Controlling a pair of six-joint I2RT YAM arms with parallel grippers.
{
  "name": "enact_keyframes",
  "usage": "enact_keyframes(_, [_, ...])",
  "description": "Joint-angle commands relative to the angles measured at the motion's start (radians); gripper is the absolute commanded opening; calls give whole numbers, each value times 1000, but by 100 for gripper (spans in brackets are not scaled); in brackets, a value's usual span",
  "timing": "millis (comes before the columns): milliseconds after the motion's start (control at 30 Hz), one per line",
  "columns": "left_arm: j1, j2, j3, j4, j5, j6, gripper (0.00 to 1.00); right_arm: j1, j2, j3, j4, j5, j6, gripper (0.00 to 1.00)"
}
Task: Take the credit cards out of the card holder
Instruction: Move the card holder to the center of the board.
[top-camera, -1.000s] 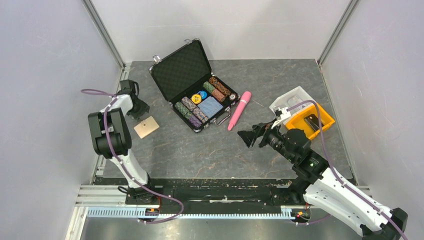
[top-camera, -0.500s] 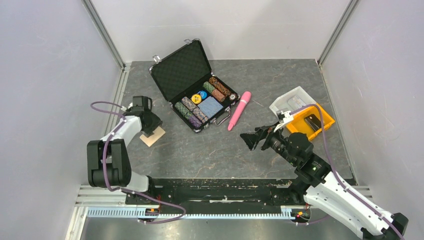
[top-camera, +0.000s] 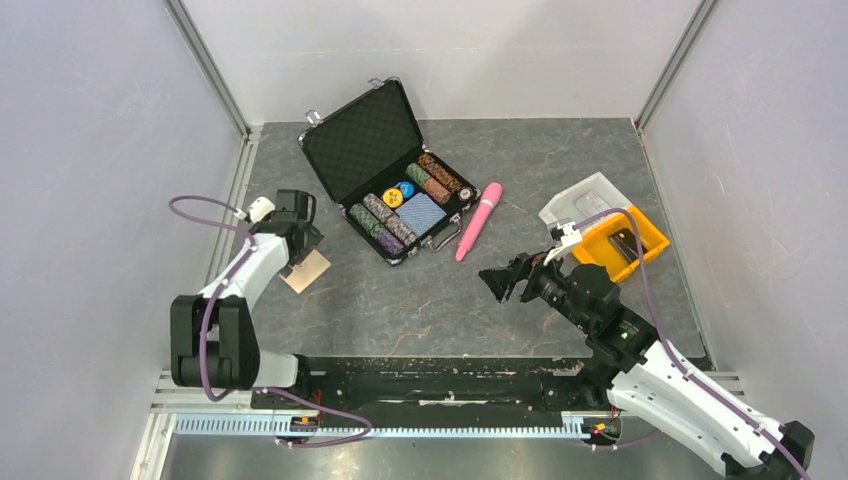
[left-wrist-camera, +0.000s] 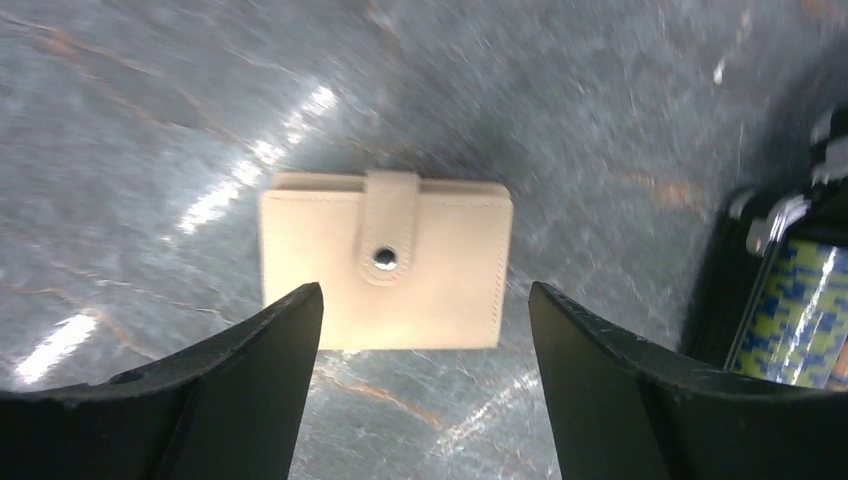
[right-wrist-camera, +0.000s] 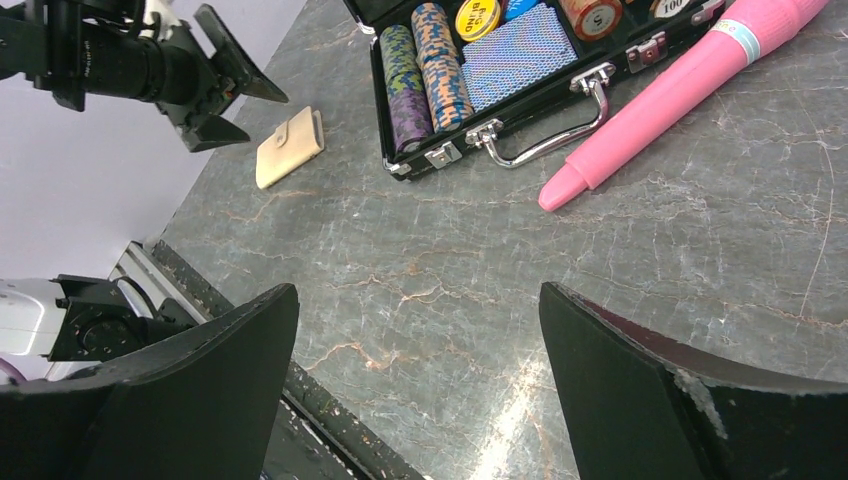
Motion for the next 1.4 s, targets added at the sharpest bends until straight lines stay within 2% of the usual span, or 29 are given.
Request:
enact_keyframes(0, [34, -72, 16, -75, -210, -129, 83, 1, 0, -1, 23, 18, 14, 93])
enact_keyframes(167, [53, -109, -45, -45, -167, -176, 77, 1, 10, 3, 23, 15, 8, 93])
enact_keyframes(267, [103, -125, -79, -43, -151, -221, 74, 0, 7, 5, 22, 12, 5, 93])
enact_keyframes(467, [172, -124, -166, 79, 3, -221, 71, 1, -20, -4, 22, 34, -9, 93])
enact_keyframes(833, [177, -48, -229, 159, 102, -264, 63, 2, -15, -4, 22, 48, -18, 93])
enact_keyframes(1000, [178, -40, -241, 164, 100, -275, 50, 1, -14, -9, 24, 53, -19, 93])
enact_keyframes(1267, [177, -81, -249, 170, 122, -272, 5, 1, 12, -10, 34, 52, -14, 94])
enact_keyframes(1367, [177, -88, -256, 165, 142, -269, 2, 0, 27, -9, 39, 49, -12, 93])
